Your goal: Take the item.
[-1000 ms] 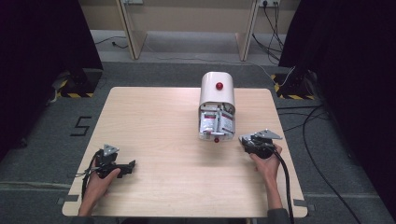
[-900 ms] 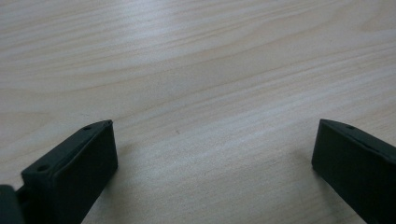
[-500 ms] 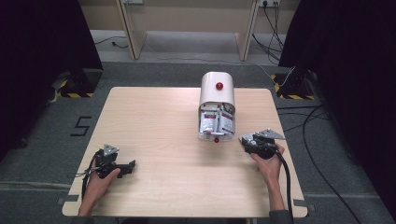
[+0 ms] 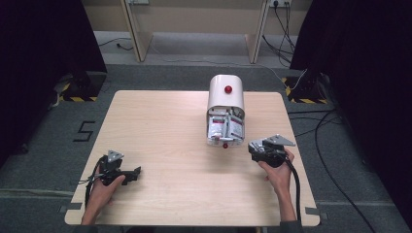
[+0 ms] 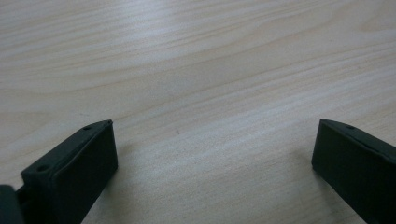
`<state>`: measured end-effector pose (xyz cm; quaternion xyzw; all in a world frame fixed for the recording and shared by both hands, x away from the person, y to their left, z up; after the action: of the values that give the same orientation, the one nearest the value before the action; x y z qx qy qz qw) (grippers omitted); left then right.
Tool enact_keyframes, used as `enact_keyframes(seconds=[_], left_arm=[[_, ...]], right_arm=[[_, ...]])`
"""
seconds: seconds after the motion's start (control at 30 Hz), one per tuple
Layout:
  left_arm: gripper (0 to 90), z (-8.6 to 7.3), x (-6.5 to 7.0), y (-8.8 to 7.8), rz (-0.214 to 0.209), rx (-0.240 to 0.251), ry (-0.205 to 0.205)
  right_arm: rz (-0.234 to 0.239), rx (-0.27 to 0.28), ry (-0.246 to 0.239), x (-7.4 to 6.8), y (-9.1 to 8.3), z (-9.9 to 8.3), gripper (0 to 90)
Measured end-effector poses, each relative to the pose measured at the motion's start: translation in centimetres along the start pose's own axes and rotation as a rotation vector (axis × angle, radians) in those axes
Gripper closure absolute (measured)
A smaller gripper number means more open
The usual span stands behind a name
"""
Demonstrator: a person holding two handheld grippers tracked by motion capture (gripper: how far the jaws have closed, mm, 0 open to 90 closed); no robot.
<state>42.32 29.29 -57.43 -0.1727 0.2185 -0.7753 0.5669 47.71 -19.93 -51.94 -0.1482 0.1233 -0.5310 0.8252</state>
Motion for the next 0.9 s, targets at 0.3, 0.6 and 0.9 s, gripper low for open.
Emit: enact_keyframes(seconds=[0.3, 0.6, 0.9], left_arm=[[0.0, 0.0, 0.0, 0.0, 0.0, 0.0, 0.0], [0.0, 0.0, 0.0, 0.0, -0.003, 0.0, 0.001], [0.0, 0.0, 0.0, -0.1, -0.003, 0.0, 0.001]], right_arm=[[-0.003, -0.005, -0.009, -0.5, -0.6, 0.1, 32.1], [-0.009, -0.013, -0.02, -1.2, -1.2, 0.0, 29.7], [-0.012, -0.019, -0.042, -1.7, -1.8, -0.3, 28.6]])
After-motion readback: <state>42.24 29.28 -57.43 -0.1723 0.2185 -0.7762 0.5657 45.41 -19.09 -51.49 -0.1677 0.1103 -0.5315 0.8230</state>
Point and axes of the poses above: each handheld gripper's, and its own axes: y roughly forward along the jaws, z roughly out of its top, x roughly to its right, the point moved 7 cm from there along y, roughly forward along the jaws, and after that the axes turned 11 degrees about x, right-handed, at the moved point
